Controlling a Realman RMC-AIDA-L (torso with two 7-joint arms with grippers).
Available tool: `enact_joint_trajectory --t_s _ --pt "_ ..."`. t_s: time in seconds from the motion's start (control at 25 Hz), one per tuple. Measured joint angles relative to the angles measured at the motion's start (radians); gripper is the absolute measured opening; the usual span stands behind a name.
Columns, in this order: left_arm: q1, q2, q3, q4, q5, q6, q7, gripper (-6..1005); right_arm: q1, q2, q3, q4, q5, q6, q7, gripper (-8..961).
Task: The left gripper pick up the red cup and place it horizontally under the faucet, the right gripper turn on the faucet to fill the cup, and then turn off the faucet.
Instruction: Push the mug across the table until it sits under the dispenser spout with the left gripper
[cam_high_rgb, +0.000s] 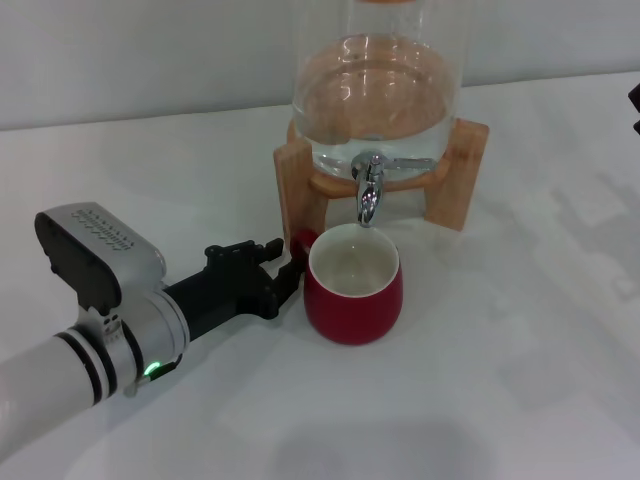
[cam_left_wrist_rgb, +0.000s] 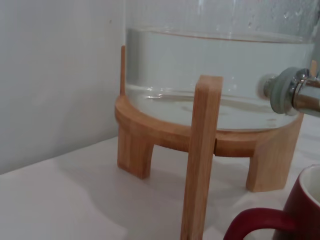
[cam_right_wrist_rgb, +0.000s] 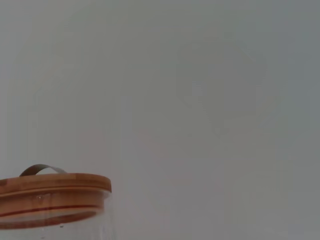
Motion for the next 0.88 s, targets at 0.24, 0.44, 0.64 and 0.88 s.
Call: enact_joint_trajectory --t_s 0.24,0.44,0.64,0.88 --pt "0.01 0.0 0.0 0.0 -0.002 0.0 0.0 338 0.0 0.0 0.0 0.004 0.0 0.0 0.0 767" --pt "0.023 0.0 -0.017 0.0 -0.002 0.0 0.005 338 0.0 0.0 0.0 0.004 0.0 0.0 0.0 767" --pt "0.039 0.0 -0.024 -0.001 -0.003 0.0 0.024 337 0.0 0.0 0.0 0.004 0.0 0.001 -0.001 767" --pt "0.055 0.0 -0.048 -0.001 0.0 0.0 0.034 340 0.003 0.0 0.0 0.004 0.0 0.001 -0.001 767"
